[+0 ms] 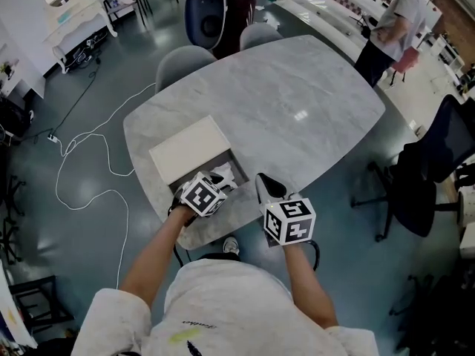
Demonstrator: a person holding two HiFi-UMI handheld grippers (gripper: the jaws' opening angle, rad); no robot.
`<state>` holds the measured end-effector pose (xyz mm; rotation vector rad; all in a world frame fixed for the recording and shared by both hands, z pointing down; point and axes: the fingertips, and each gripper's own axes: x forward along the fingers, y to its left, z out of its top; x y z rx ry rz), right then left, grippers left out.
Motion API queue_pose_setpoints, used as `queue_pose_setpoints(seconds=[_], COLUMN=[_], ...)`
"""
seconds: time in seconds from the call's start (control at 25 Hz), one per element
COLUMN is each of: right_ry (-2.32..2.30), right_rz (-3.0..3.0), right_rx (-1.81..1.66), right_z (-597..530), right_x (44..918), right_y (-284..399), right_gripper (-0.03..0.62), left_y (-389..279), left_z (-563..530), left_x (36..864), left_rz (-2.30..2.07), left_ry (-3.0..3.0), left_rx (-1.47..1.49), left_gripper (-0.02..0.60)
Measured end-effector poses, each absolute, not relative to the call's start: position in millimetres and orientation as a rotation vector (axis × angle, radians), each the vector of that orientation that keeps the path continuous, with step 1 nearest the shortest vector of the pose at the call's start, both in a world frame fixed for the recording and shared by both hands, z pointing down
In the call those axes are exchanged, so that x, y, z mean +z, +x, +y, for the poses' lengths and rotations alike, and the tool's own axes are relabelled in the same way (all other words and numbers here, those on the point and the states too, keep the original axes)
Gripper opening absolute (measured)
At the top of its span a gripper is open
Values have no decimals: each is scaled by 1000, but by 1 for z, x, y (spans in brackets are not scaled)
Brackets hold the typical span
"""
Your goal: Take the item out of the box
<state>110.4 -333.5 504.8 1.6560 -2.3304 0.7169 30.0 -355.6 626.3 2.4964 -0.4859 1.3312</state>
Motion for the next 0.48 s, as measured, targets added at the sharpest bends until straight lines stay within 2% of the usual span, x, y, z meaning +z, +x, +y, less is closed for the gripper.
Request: queue_pose_setpoints(seconds=[0.48], right_ry=[1691], right_rz=[-2289], right_rx=[744], right_z=[-340], right_x=[512], right_y=[119], right_gripper=[5], left_y=[33], left_z=[-366], left_x=[648], left_rz=[-383], left_ry=[2504], left_rx=[1499], left_gripper=[98])
